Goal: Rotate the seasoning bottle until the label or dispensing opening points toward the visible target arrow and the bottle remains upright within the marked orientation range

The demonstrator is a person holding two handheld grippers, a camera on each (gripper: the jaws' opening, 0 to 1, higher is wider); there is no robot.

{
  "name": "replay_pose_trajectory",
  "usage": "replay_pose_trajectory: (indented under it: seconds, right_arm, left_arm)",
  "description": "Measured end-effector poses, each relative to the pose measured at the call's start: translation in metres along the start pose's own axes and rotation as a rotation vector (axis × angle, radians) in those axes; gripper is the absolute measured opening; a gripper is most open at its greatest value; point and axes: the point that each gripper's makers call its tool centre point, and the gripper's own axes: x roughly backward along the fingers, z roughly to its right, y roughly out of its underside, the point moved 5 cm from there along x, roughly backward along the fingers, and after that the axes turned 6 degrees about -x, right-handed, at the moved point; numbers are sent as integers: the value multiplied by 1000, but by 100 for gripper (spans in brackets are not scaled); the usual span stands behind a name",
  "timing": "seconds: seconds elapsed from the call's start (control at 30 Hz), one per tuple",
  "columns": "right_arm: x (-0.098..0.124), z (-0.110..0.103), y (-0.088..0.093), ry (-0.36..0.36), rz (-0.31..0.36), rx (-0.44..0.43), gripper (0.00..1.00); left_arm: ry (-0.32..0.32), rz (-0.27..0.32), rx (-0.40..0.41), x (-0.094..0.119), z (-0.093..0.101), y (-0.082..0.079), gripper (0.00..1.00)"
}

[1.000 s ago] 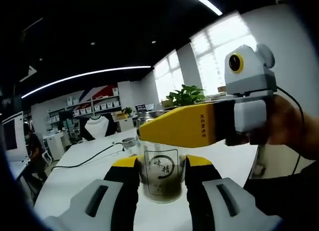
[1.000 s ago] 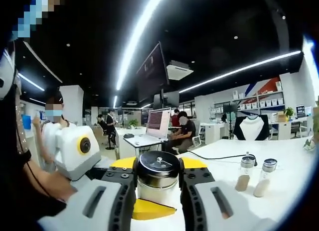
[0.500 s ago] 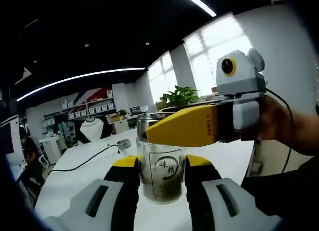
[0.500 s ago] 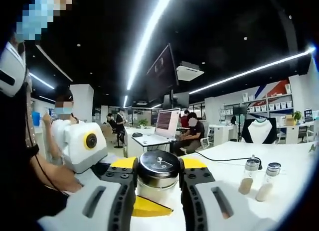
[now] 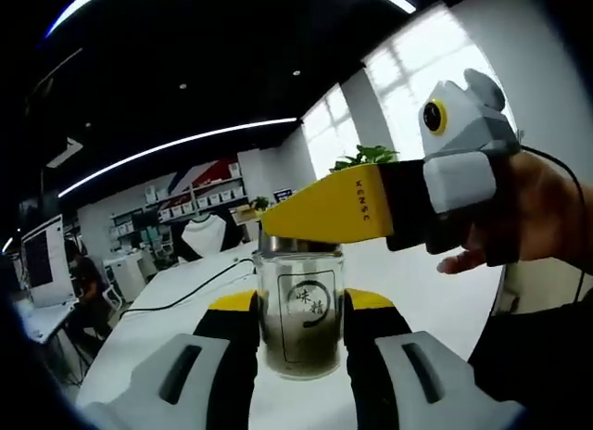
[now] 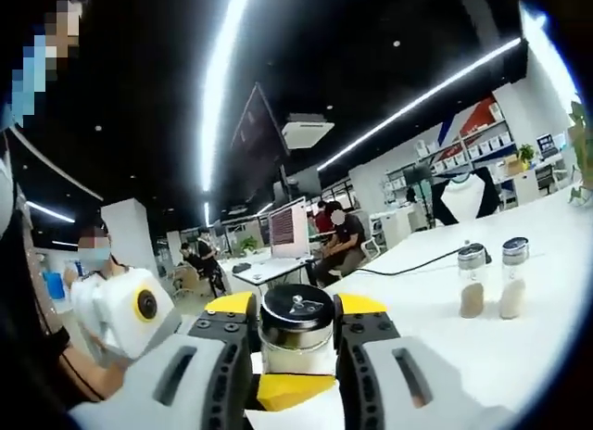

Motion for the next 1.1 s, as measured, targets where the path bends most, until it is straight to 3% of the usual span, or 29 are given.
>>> replay_pose_trajectory:
  seconds: [0.17, 0.3, 0.4, 0.7, 0.93, 1.1]
  right_arm:
    - [-9, -3, 1, -6, -20, 70, 29]
    - [-14, 4, 4, 24, -48, 76, 32]
    - [-18, 6, 7, -13, -34, -17, 31]
    - [-25, 7, 15, -28, -112, 67, 28]
    - [-35, 25, 27, -7, -143, 90, 28]
    - [-48, 57, 54, 36, -197, 101, 28]
  left_arm:
    - [-18, 31, 14, -2, -4, 2, 36]
    - [-24, 56, 18, -2, -5, 2, 36]
    - [-19, 54, 18, -5, -5, 6, 36]
    - [-22, -2, 44, -6, -12, 22, 37]
    - [1, 3, 55, 20, -20, 34, 38]
    - [-50, 92, 181, 51, -45, 39, 45]
